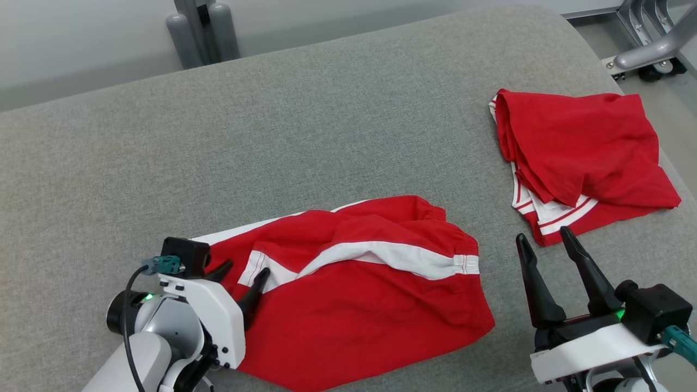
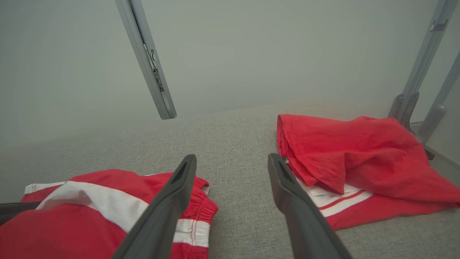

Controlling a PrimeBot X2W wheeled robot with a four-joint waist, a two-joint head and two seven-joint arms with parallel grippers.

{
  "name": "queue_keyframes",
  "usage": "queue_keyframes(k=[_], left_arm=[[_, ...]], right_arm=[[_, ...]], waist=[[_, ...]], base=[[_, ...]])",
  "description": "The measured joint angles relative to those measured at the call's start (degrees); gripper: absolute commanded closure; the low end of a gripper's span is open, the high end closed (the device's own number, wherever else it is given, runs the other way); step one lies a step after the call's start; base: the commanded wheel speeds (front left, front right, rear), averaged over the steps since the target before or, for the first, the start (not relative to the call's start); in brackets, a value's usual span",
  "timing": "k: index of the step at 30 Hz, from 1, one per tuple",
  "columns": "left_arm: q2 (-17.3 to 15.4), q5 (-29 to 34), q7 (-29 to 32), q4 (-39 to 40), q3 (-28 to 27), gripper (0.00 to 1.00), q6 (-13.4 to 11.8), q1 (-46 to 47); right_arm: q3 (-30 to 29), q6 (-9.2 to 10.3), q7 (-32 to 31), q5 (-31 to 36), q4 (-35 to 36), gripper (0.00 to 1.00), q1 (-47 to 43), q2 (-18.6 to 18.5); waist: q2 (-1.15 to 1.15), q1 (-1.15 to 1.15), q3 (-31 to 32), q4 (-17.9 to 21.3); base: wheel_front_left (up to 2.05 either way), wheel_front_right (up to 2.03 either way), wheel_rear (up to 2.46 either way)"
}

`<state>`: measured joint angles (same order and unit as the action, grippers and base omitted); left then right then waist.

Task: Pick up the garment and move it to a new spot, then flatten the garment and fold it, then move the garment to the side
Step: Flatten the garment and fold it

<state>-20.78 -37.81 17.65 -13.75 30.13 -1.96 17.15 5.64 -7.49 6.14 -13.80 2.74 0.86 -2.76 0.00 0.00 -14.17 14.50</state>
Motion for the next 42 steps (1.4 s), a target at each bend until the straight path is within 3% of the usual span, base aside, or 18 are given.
queue_keyframes(k=[1, 3, 6, 8, 18, 26, 27, 28, 29, 34, 42], left_arm=[[0.0, 0.0, 0.1, 0.0, 0.3, 0.11, 0.2, 0.0], [0.1, 0.0, 0.5, 0.4, 0.6, 0.45, 0.4, 0.0], [0.1, 0.0, 1.0, 1.6, 1.1, 0.65, 0.4, -0.3], [-0.1, 0.1, 1.0, 2.4, 1.3, 1.00, 0.3, -0.3], [-1.2, 2.7, -1.1, 7.6, 1.1, 1.00, -1.2, 0.6], [-1.4, 3.8, -1.5, 11.3, 1.5, 1.00, -1.8, 1.6], [-1.4, 3.9, -1.6, 11.4, 1.5, 1.00, -1.9, 1.8], [-1.4, 4.0, -2.1, 11.6, 1.5, 1.00, -2.0, 1.9], [-1.3, 4.1, -2.5, 11.8, 1.4, 1.00, -2.2, 1.9], [-1.1, 4.3, -5.2, 12.9, 0.0, 1.00, -2.9, 2.1], [-1.1, 4.1, -13.7, 18.4, -6.3, 1.00, -4.8, 4.4]], right_arm=[[-0.1, 0.00, 0.2, 0.0, -0.1, 0.00, 0.0, 0.0], [-0.5, 0.00, 0.4, -0.1, -0.5, 0.00, 0.1, 0.0], [-1.1, 0.00, 0.5, -0.4, -1.1, 0.00, 0.3, 0.0], [-1.4, 0.00, 0.5, -0.5, -1.3, 0.00, 0.4, 0.0], [-0.8, 0.00, -1.6, -2.1, -8.1, 0.00, 2.8, 0.0], [5.1, 0.00, -2.6, -4.4, -17.9, 0.00, 7.5, -0.7], [5.5, 0.00, -2.6, -4.9, -18.6, 0.37, 7.7, -0.8], [6.0, 0.00, -2.6, -5.5, -18.8, 0.61, 7.8, -0.8], [6.3, 0.00, -2.6, -6.4, -18.9, 1.00, 8.0, -0.8], [6.8, 0.00, -2.5, -9.9, -17.1, 1.00, 7.7, -1.6], [3.6, 0.00, 1.1, -11.1, -6.0, 1.00, 9.3, -2.9]], waist=[[0.00, 0.00, -0.1, 0.0], [0.00, 0.00, -0.2, 0.0], [0.00, 0.00, -0.3, -0.2], [0.00, 0.00, -0.4, -0.4], [0.00, 0.00, -1.2, -2.2], [0.00, 0.00, -2.8, -5.0], [0.00, 0.00, -3.0, -5.2], [0.00, 0.00, -3.2, -5.5], [0.00, 0.00, -3.3, -5.6], [0.00, 0.00, -3.7, -5.7], [0.00, 0.00, -3.0, -5.2]], base=[[0.00, 0.00, 0.00], [0.00, 0.00, 0.00], [0.00, 0.00, 0.00], [0.00, 0.00, 0.00], [0.00, 0.00, 0.00], [0.00, 0.00, 0.00], [0.00, 0.00, 0.00], [0.00, 0.00, 0.00], [0.00, 0.00, 0.00], [0.00, 0.00, 0.00], [0.00, 0.00, 0.00]])
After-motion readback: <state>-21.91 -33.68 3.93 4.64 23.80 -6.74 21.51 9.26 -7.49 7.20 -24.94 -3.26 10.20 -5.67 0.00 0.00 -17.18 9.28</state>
